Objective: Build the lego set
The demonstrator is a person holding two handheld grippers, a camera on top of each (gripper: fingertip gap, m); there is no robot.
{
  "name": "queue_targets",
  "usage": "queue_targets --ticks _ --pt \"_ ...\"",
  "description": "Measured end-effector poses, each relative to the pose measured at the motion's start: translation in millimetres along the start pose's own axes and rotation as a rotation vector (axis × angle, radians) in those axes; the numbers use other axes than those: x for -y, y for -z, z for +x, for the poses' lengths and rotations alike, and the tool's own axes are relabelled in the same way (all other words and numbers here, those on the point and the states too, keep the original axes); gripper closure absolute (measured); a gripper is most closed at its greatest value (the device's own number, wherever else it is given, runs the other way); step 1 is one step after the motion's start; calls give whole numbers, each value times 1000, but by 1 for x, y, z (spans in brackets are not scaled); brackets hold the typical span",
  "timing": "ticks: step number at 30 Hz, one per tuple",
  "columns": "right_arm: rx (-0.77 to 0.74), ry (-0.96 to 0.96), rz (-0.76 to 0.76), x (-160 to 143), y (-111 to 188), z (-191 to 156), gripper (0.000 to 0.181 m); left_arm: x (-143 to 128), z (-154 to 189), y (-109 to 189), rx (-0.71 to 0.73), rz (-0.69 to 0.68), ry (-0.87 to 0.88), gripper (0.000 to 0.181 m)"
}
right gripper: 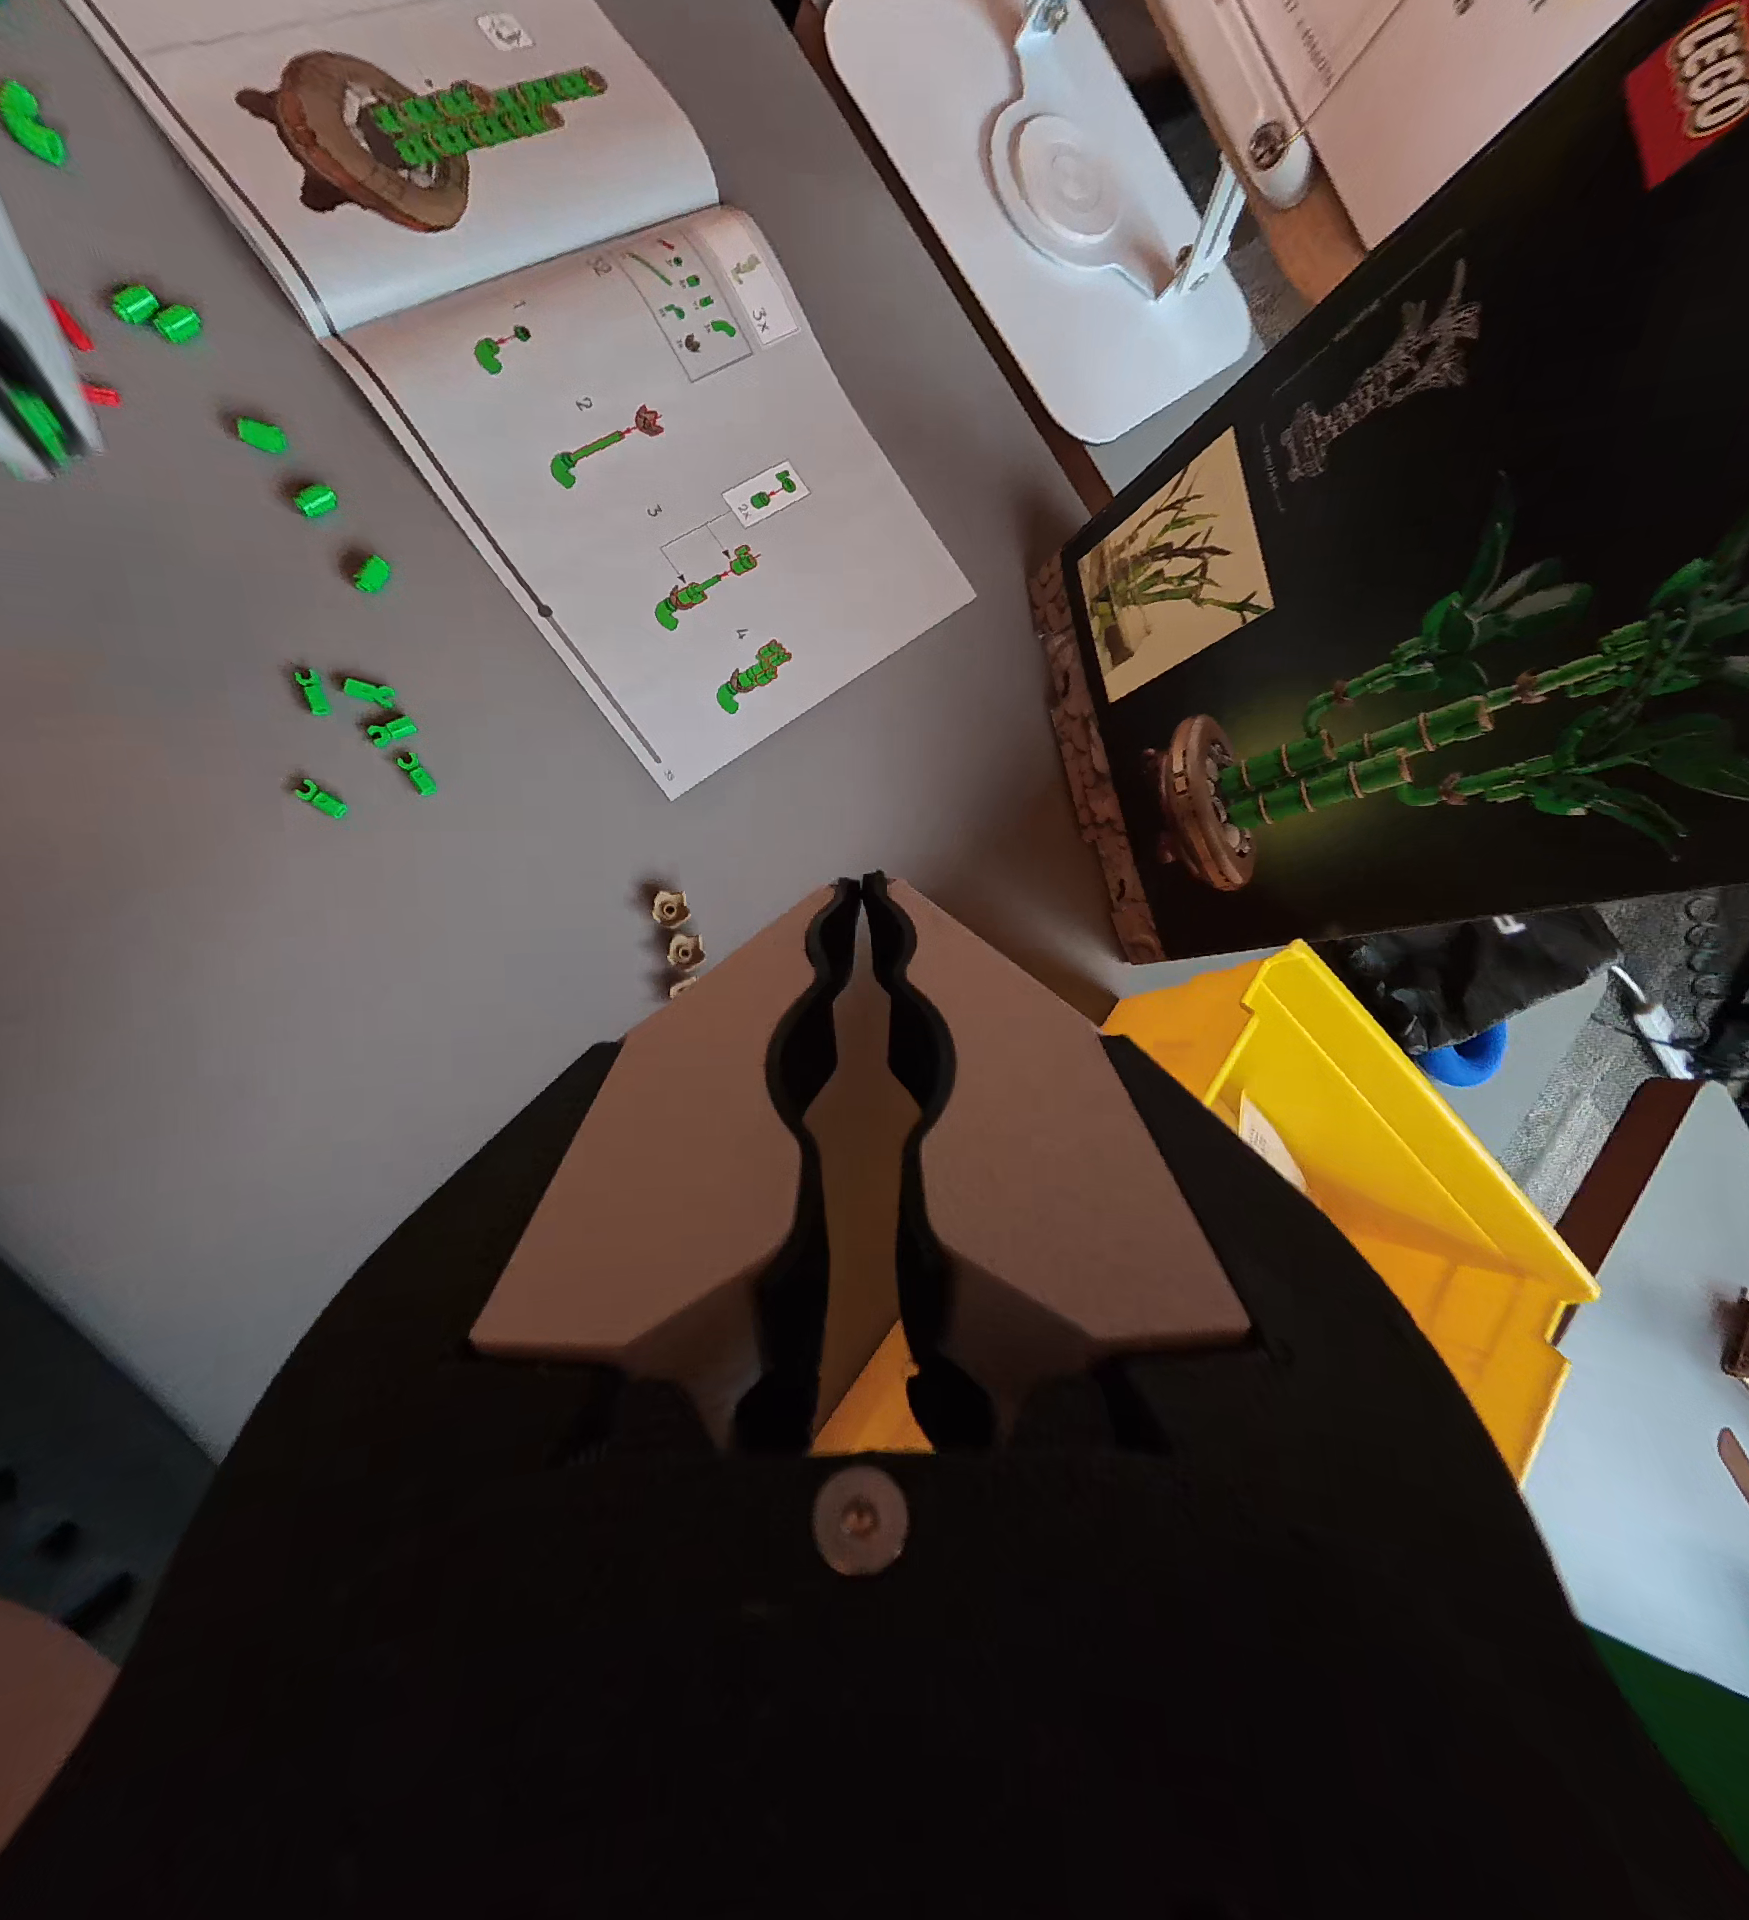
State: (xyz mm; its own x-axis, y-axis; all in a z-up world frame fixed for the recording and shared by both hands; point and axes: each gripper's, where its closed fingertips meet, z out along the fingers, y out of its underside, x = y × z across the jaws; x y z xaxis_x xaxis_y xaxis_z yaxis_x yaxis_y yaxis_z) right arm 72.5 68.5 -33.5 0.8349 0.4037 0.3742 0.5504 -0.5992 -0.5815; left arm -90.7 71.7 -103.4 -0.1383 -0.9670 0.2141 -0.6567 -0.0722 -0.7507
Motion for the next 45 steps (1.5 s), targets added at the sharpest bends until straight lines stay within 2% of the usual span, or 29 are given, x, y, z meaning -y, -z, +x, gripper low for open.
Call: queue_targets --ticks 2,5,10,14,16,20,30,31,33,36,38,40,42,45 --pt "-5 4 33 4 6 0 181 -2 8 -41 -18 -43 -35 177" --pt "-4 16 64 5 12 -1 181 4 7 -85 20 -102 -87 177" --pt "-9 -25 85 -5 20 6 181 15 -8 -127 152 -240 -218 177" --pt "-19 -71 112 -15 30 13 181 10 -16 -141 200 -373 -275 177" --pt "-26 -92 116 -21 34 15 181 10 -20 -145 220 -396 -292 177" --pt "-36 -118 124 -27 42 17 181 -4 -21 -149 223 -506 -304 177" --pt "-49 -126 152 -29 50 19 181 0 -16 -157 192 -535 -300 177" --pt "-49 -128 152 -29 50 19 181 1 -16 -158 188 -532 -292 174" --pt "-51 -132 152 -31 50 21 181 2 -17 -156 184 -527 -263 158" --pt "-52 -138 147 -33 49 22 181 34 -9 -144 134 -356 -227 153" --pt "-50 -139 148 -34 48 23 181 63 -1 -117 106 -215 -199 150" --pt "-52 -142 148 -35 47 24 181 87 -4 -76 150 -78 -197 148" --pt "-61 -145 149 -36 49 26 181 101 -16 -22 261 53 -211 150" --pt "-70 -153 162 -36 51 28 181 98 -40 69 453 214 -185 153"
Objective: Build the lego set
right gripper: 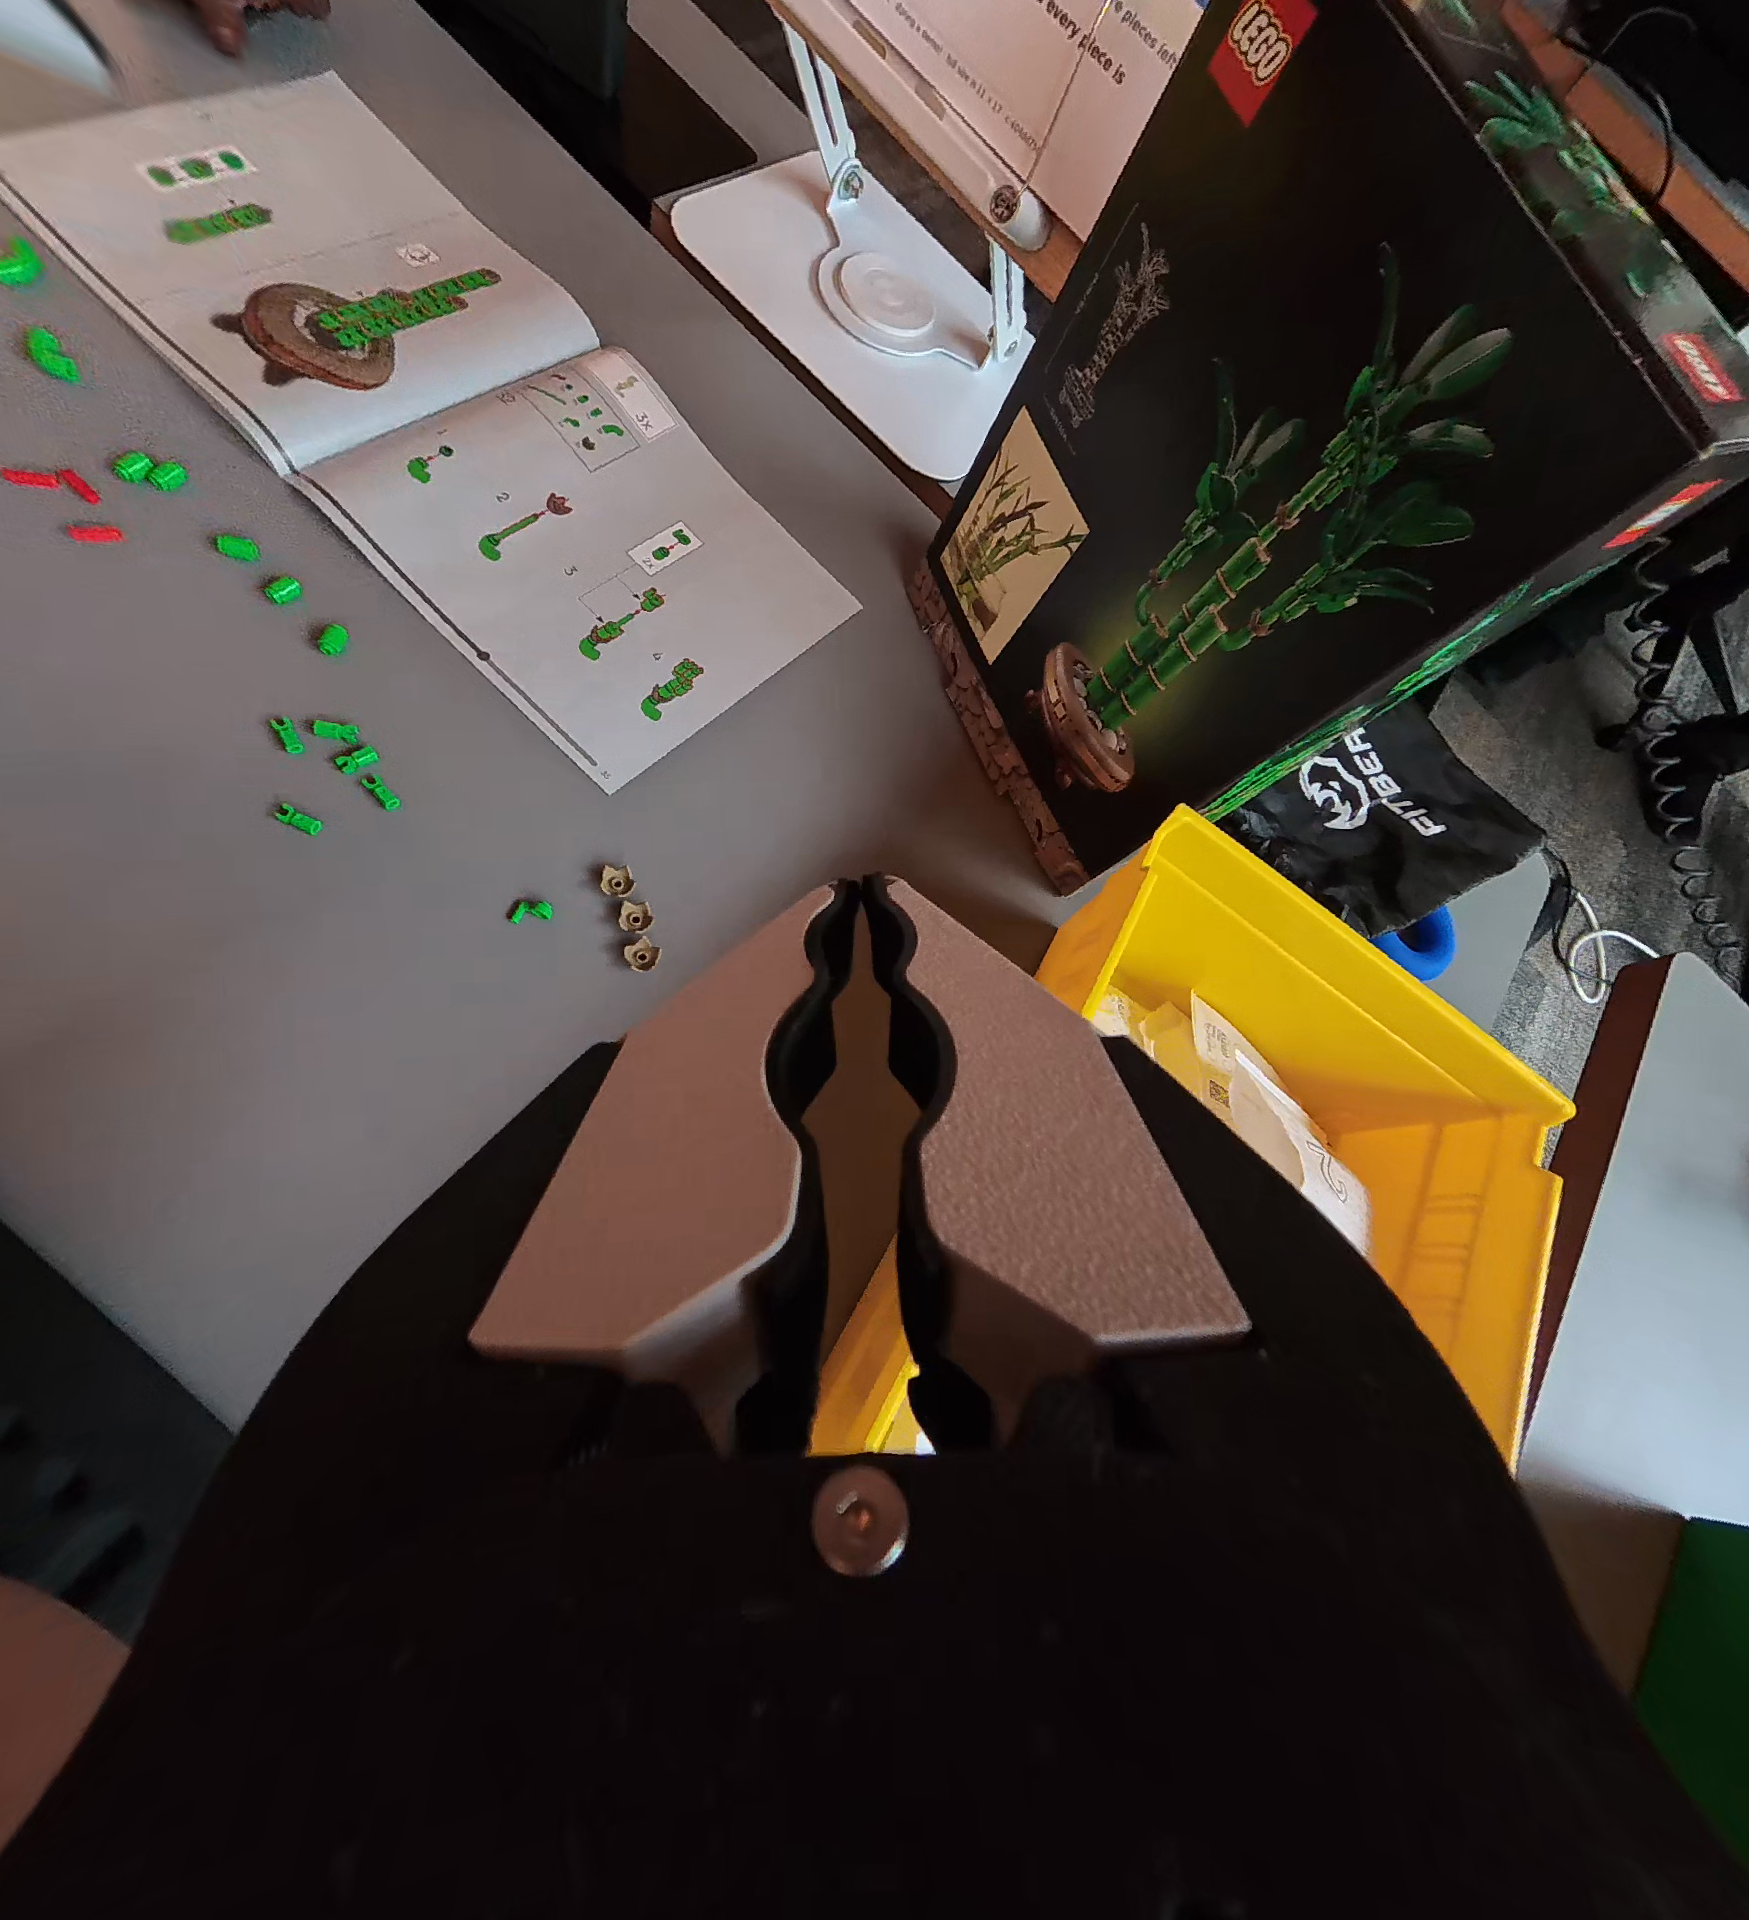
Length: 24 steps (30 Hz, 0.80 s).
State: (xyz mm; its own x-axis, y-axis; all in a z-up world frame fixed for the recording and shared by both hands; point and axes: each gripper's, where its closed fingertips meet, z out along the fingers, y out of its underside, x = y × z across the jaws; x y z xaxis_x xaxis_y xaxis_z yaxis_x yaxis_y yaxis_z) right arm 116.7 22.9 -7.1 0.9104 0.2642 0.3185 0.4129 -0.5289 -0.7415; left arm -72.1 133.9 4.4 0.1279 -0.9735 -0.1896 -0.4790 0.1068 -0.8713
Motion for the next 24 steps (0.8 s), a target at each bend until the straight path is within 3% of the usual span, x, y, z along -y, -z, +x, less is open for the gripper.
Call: queue_targets --ticks 4,7,11,17,24 --pt "-8 4 -13 0 -2 0 181 -32 -77 98 249 71 104 158" --pt "-14 25 -41 2 -4 -3 181 -77 -136 168 445 -6 148 158" --pt "-19 62 -47 10 -7 -9 181 -135 -179 239 506 -77 316 155" --pt "-32 112 -74 19 -13 -16 181 -225 -206 298 513 -211 489 160" --pt "-33 146 -120 21 -23 -21 181 -314 -212 323 510 -465 517 178"
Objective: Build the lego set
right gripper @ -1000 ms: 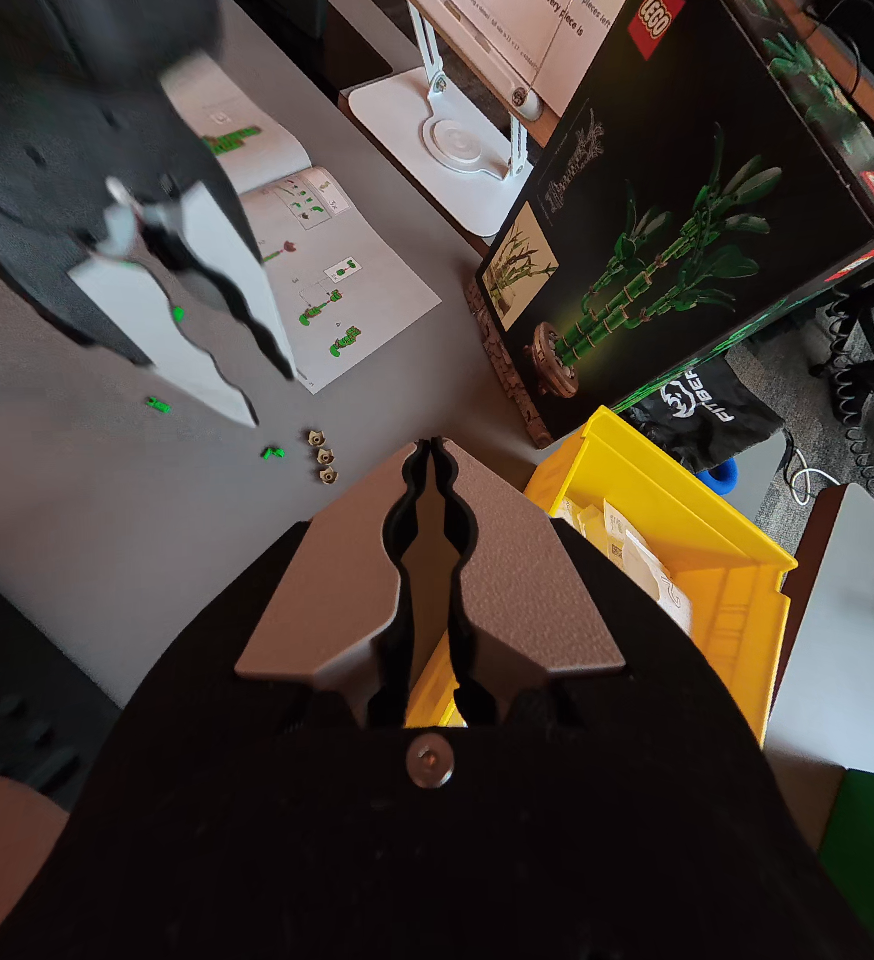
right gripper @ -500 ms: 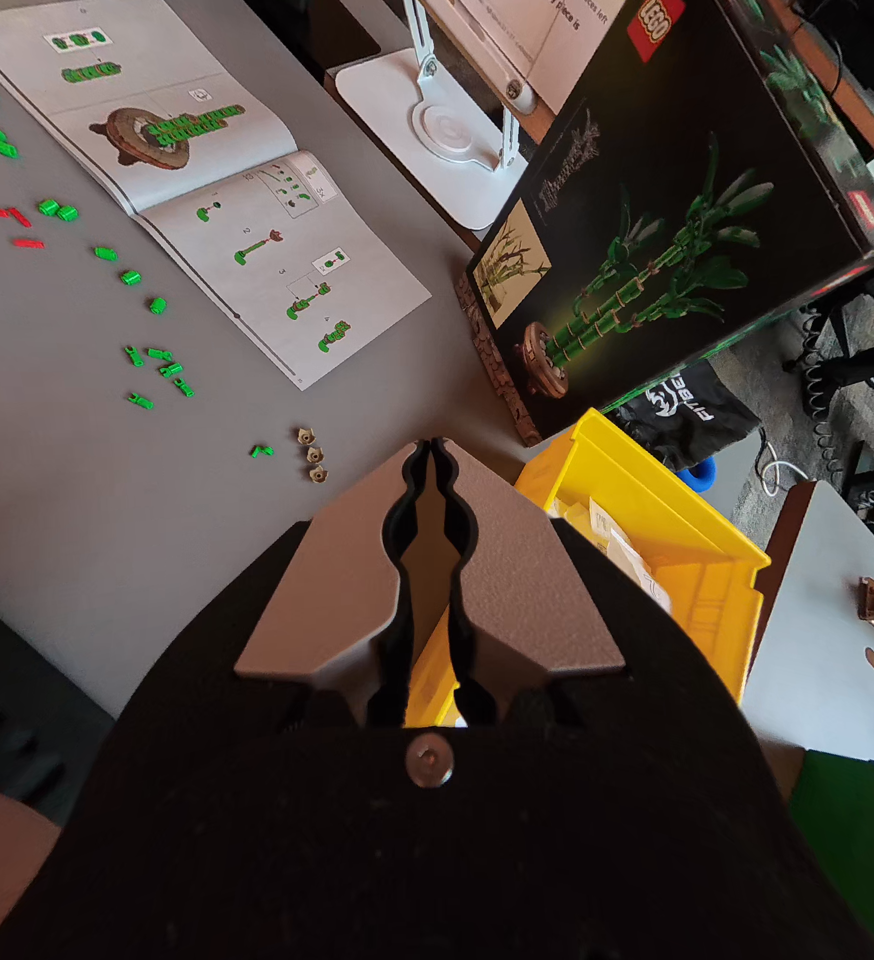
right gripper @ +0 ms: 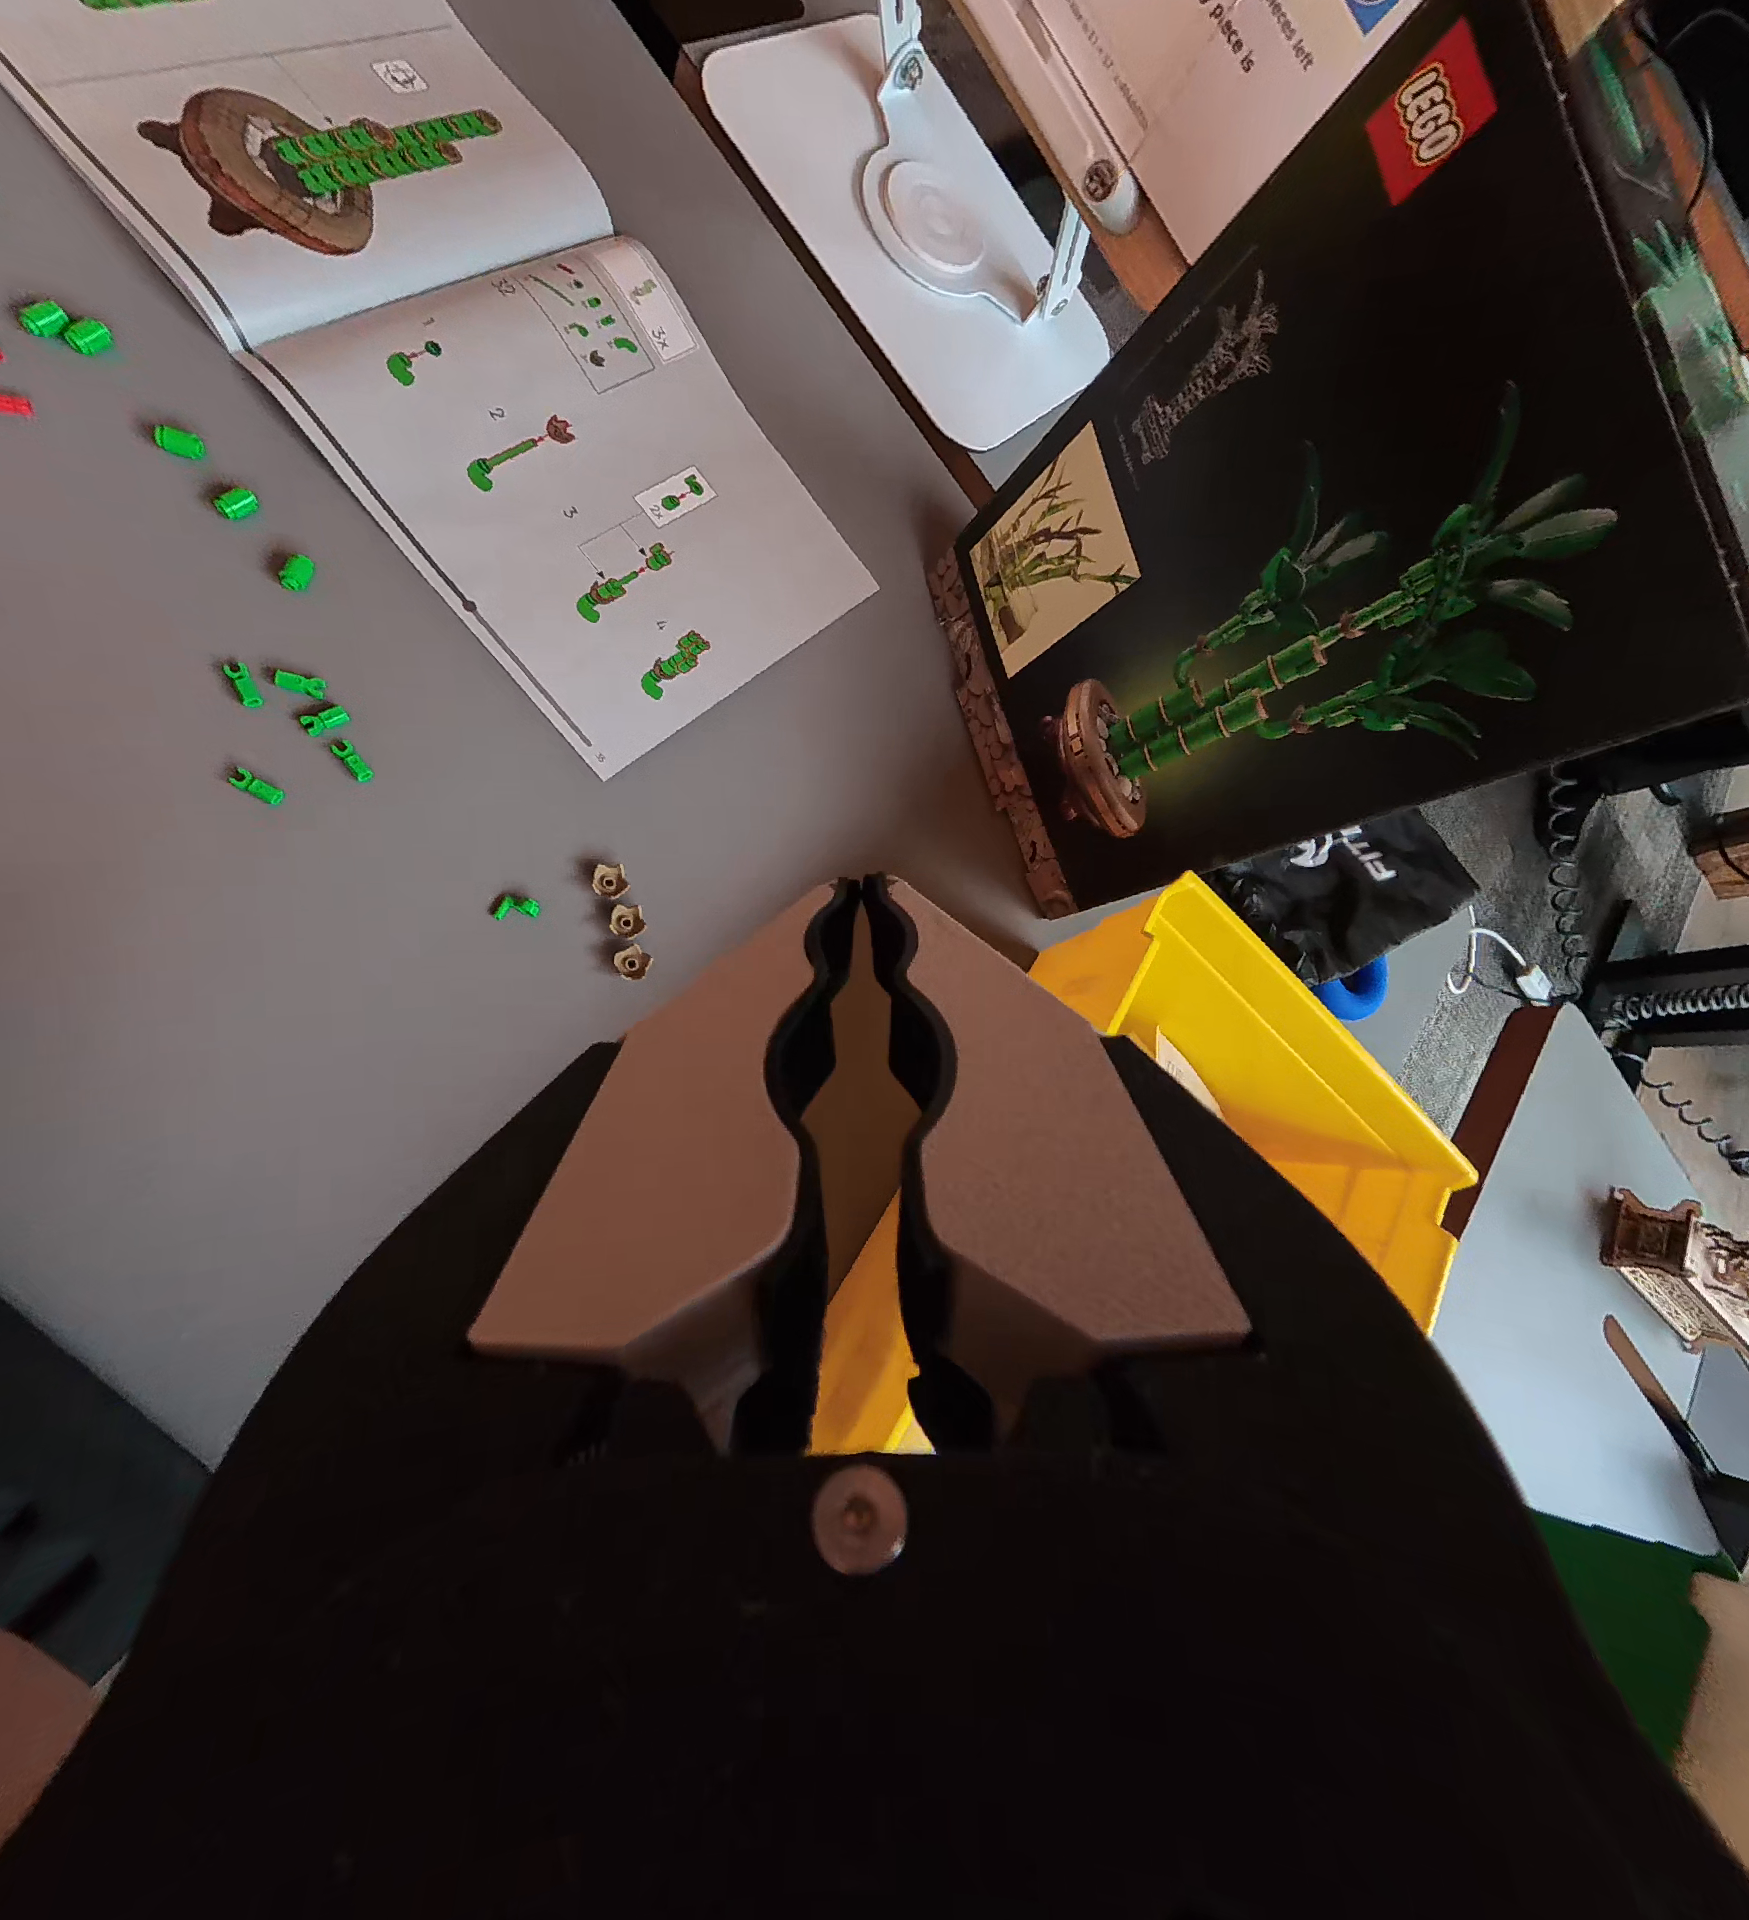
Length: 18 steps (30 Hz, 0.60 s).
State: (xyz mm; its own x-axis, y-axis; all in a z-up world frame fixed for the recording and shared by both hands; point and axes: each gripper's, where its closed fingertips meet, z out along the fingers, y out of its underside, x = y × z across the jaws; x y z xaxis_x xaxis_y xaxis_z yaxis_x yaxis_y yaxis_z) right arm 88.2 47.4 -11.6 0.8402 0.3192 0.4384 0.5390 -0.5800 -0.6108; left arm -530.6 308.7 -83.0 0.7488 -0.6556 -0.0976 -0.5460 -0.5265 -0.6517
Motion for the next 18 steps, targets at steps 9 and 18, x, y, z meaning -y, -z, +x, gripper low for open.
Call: queue_targets --ticks 9,18 --pt "28 20 -43 1 -14 -7 181 -45 -33 -32 26 -235 27 181" --pt "53 30 -99 -3 -27 -13 180 -80 -18 -56 -111 -388 71 177"
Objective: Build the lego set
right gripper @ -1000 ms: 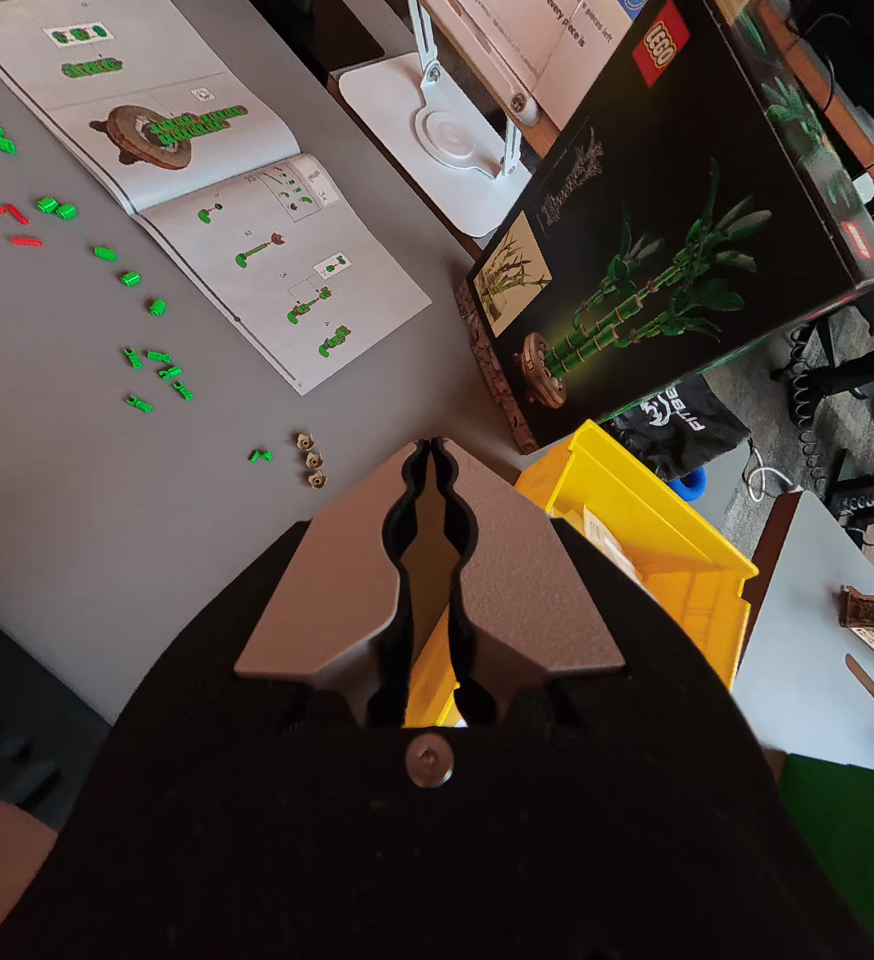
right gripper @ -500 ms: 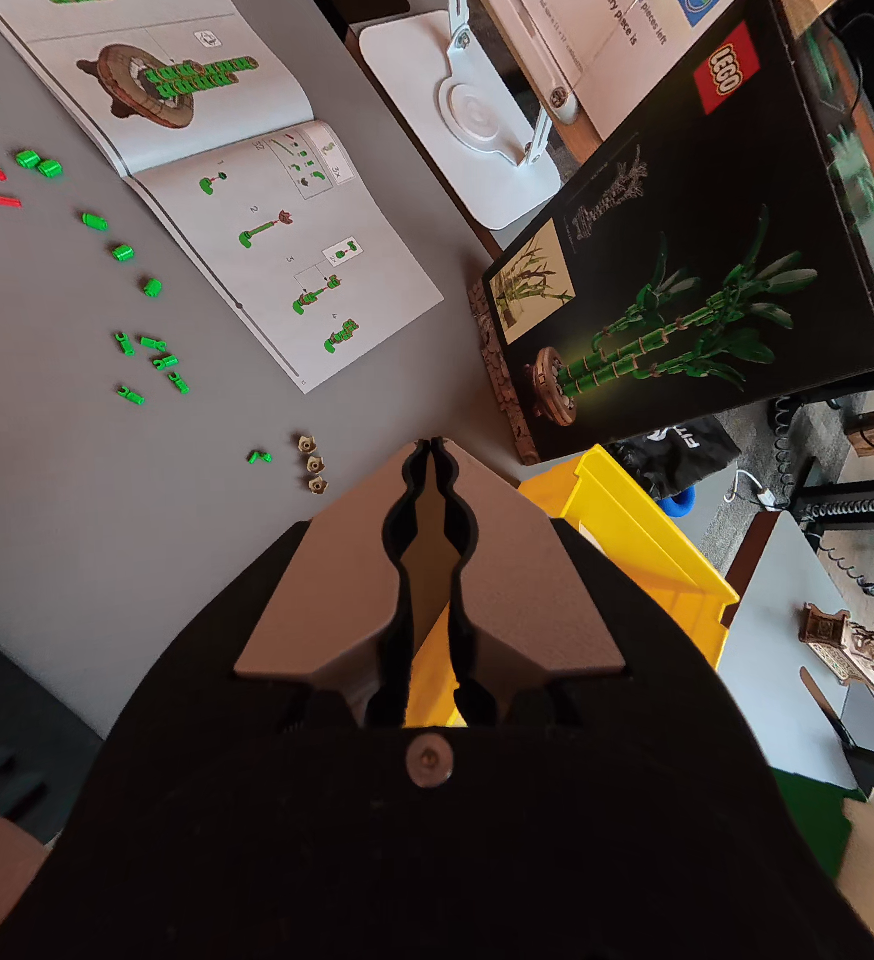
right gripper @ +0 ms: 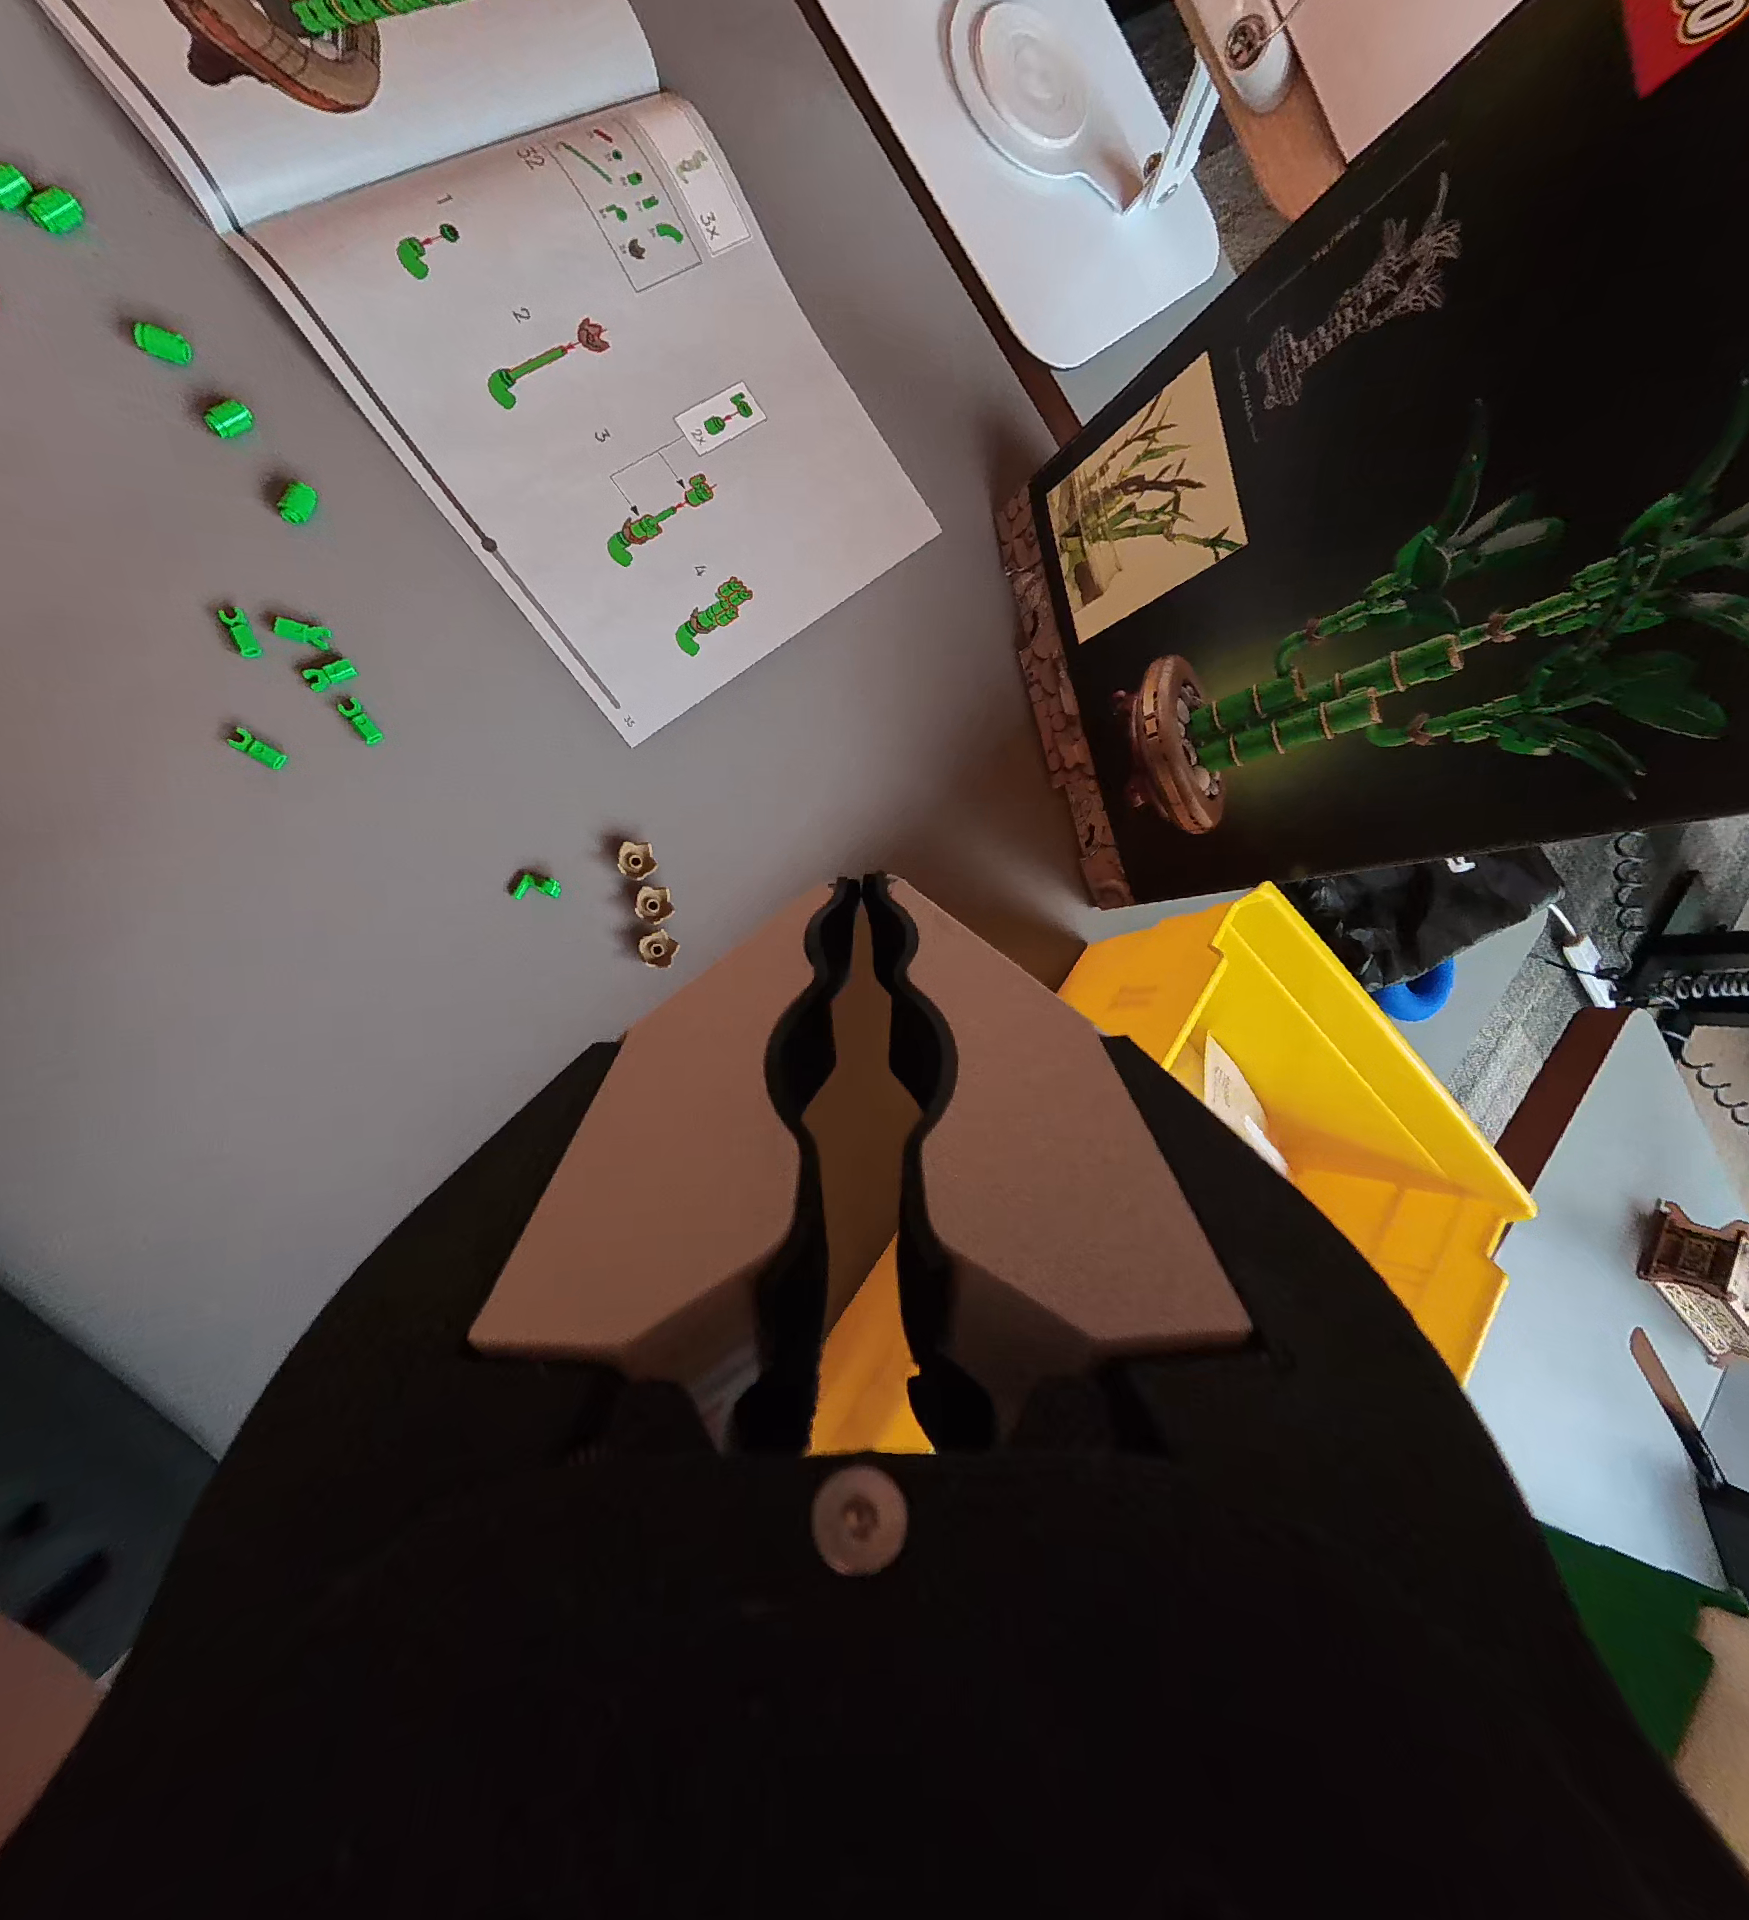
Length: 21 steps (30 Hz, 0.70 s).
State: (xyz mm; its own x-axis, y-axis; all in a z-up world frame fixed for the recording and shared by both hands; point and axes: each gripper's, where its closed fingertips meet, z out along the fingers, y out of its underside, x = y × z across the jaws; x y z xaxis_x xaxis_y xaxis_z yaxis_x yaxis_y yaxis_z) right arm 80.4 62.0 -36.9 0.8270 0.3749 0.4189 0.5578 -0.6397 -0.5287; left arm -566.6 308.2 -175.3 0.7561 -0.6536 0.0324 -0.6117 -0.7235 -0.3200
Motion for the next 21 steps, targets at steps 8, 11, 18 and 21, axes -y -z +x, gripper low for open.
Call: queue_targets --ticks 8,11,18,21 --pt "22 -4 -34 -4 -8 -3 180 -2 10 -9 -45 15 -6 175" --pt "27 -2 -41 -5 -10 -4 180 -2 17 -10 -88 23 -9 173" --pt "34 -5 -42 -6 -10 -4 180 -6 23 -17 -94 8 -43 170" --pt "34 -6 -42 -7 -11 -4 180 -5 23 -18 -92 10 -43 171"
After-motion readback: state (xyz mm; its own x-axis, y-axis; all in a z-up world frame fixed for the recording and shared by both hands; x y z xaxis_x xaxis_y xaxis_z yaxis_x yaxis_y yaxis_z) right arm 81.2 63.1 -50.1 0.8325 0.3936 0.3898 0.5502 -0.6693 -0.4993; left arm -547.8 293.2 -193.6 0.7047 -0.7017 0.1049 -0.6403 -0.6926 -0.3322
